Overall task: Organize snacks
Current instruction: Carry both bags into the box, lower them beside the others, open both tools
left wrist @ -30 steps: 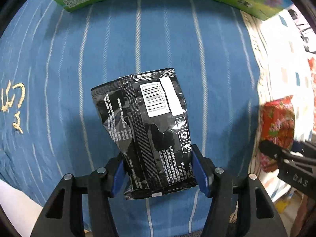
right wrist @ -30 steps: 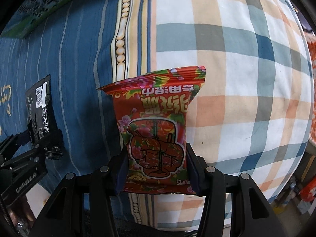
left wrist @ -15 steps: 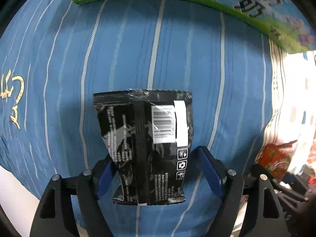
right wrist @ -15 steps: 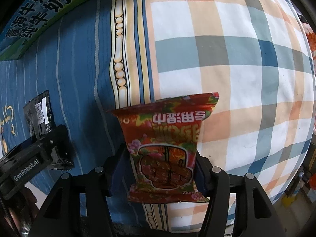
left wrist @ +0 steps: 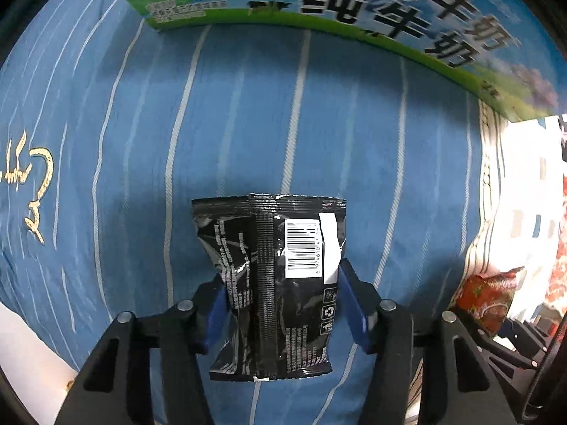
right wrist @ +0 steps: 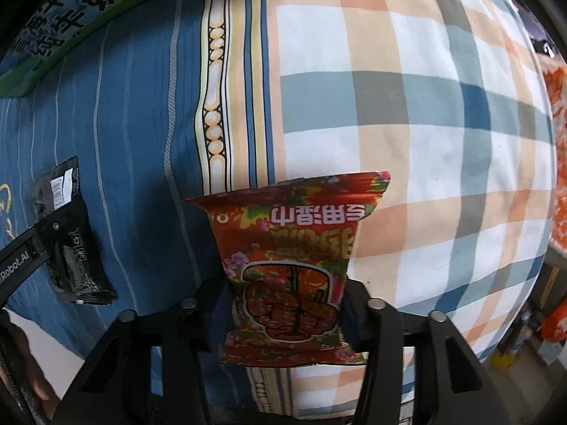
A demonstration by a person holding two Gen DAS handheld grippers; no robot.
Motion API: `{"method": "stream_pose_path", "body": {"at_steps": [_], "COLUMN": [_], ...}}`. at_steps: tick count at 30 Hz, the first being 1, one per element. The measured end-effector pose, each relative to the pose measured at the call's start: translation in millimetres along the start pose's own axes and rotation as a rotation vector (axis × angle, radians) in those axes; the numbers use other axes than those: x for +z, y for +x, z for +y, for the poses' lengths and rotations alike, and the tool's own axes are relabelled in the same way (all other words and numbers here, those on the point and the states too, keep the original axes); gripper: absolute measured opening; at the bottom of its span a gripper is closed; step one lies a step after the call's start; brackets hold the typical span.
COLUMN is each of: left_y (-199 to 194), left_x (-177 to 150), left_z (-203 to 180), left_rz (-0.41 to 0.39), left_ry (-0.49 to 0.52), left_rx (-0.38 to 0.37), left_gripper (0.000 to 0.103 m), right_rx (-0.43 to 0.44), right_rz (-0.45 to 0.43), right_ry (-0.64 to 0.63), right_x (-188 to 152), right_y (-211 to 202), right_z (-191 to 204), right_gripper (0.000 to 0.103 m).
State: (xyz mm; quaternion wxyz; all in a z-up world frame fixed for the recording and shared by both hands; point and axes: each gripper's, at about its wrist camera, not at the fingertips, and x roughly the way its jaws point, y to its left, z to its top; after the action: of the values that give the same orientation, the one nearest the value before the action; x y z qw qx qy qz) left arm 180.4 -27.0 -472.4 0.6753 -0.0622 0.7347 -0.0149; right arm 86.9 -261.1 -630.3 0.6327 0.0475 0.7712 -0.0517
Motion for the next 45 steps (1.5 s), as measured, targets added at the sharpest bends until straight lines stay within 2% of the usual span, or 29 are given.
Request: {"method": "stream_pose_path", "body": {"at_steps": [5,10,18,23,30,37,39,45], "left_y": [-21,-65,-144,-181,-210,-240,-248,-271], "left_x": [-12,-20,-17,-24,-28,-10,1,45], "left_z": [-23,-27,-38,-32,-18,-17,-16,-12], "left_rz": [-0.049,-0.127,-0.286,-0.345,-0.439,-0.488,-0.494,-0.526], "left_ry": [0.048,0.090,0.137,0.145,0.154,0.152,0.148,0.151], "left_rx": [0.016,0.011,0.046,0.022,0.003,-0.048,-0.073,-0.081], "left_gripper": [0.051,0.051,0.051,0.051,0.051,0.051,0.051,0.051], "right_rx": [-0.010,-0.003,0.031,0.059,0.102,0.139,0.156,0.183], "right_rz": [-0.030,-0.092,-0.263,-0.350,-0.432,-0.489,-0.504,-0.554], "right_ry": [-0.030,-0.078,-0.098,-0.103,-0.095,-0.112,-0.122,-0.165], "right_x": [-12,-28,-43,-50,-50,-33,-27,0], "right_y": [-11,-33,-109,-157,-203,-238,-251,-286], "right_z": [4,14,27,31,19,31,36,53], "right_gripper": [0.045,0.044,0.044,0.044,0.044,0.044,0.044,0.044]}}
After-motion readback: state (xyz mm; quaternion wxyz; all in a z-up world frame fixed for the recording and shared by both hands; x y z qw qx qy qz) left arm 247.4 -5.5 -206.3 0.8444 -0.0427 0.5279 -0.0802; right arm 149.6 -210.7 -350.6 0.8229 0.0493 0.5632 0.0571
